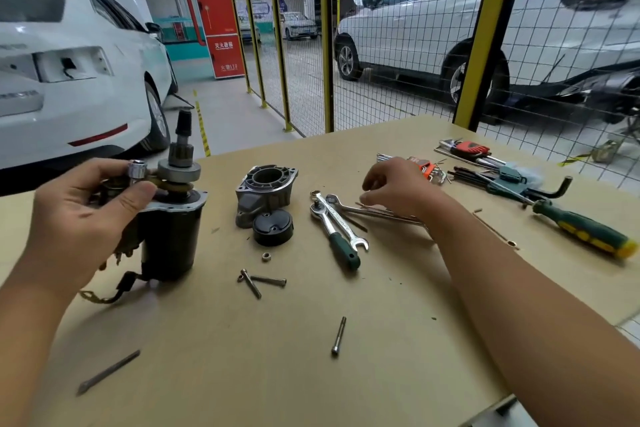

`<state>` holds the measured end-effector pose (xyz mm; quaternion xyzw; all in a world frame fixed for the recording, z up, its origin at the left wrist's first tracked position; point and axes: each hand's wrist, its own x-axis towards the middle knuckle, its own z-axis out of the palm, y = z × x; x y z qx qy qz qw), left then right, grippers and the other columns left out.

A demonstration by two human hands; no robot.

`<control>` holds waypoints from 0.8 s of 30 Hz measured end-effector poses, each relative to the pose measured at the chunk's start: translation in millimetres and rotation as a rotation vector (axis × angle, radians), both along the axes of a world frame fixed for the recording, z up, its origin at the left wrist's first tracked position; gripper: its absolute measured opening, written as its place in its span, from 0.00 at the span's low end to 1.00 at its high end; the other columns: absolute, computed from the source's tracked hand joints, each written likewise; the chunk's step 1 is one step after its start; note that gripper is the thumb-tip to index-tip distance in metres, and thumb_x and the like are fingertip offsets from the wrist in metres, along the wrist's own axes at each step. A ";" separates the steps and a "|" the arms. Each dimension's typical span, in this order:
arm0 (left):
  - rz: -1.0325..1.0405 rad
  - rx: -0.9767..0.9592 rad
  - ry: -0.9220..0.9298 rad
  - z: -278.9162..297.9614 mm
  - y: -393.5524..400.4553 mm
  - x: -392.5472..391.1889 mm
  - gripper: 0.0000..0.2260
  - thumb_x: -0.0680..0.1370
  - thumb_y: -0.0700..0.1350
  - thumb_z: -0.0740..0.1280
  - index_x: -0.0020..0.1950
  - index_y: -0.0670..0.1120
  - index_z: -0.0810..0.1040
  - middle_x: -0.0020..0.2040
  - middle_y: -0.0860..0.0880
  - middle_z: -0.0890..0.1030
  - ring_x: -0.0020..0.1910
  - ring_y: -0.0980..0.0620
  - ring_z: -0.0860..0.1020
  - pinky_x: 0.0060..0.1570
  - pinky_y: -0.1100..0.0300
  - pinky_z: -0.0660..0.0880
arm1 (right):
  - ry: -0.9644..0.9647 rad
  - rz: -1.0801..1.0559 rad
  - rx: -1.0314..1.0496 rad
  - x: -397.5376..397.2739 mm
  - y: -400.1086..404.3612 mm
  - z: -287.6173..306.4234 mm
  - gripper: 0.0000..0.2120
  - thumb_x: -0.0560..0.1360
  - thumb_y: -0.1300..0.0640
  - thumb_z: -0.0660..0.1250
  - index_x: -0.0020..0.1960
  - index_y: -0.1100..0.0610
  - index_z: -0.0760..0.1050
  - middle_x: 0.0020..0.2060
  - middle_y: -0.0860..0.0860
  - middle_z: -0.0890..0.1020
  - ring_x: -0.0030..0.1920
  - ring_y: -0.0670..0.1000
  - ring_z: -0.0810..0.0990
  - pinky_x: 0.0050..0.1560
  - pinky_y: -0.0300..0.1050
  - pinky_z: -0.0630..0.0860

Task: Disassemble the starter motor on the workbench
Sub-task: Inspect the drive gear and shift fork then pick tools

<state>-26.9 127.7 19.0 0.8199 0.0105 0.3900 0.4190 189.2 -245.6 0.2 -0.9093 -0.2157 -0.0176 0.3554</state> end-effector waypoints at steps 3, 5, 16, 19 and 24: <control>-0.026 0.003 -0.014 -1.0 0.4 5.2 0.13 0.76 0.57 0.71 0.59 0.58 0.82 0.53 0.51 0.85 0.46 0.44 0.84 0.44 0.51 0.82 | 0.013 -0.075 0.051 2.8 -0.3 2.5 0.06 0.70 0.53 0.79 0.42 0.49 0.82 0.39 0.45 0.83 0.43 0.45 0.81 0.38 0.39 0.76; -0.048 0.000 -0.020 -2.0 -2.4 10.7 0.12 0.75 0.57 0.71 0.58 0.61 0.82 0.53 0.54 0.85 0.48 0.45 0.84 0.47 0.51 0.82 | -0.058 -0.231 0.182 10.0 -13.1 7.9 0.05 0.71 0.53 0.77 0.43 0.49 0.82 0.39 0.46 0.83 0.43 0.46 0.81 0.39 0.41 0.77; -0.135 -0.076 -0.088 2.4 -36.4 46.6 0.16 0.72 0.68 0.73 0.54 0.62 0.83 0.48 0.61 0.86 0.44 0.62 0.83 0.44 0.66 0.82 | -0.025 -0.676 -0.556 41.9 -116.4 -8.3 0.07 0.76 0.55 0.65 0.52 0.55 0.76 0.50 0.55 0.80 0.53 0.58 0.76 0.56 0.56 0.75; -0.129 -0.099 -0.103 3.8 -42.6 49.8 0.17 0.71 0.71 0.72 0.54 0.64 0.83 0.48 0.65 0.85 0.45 0.65 0.83 0.45 0.69 0.80 | -0.049 -0.654 -0.564 38.6 -111.4 -2.7 0.04 0.75 0.57 0.66 0.49 0.54 0.78 0.43 0.54 0.79 0.49 0.58 0.76 0.54 0.56 0.77; -0.113 -0.089 -0.100 0.7 -40.1 44.1 0.19 0.72 0.71 0.72 0.55 0.62 0.83 0.49 0.62 0.85 0.43 0.61 0.83 0.42 0.60 0.82 | -0.096 -0.522 -0.573 27.3 -104.8 1.9 0.07 0.73 0.55 0.71 0.51 0.46 0.83 0.43 0.49 0.82 0.48 0.55 0.79 0.48 0.48 0.78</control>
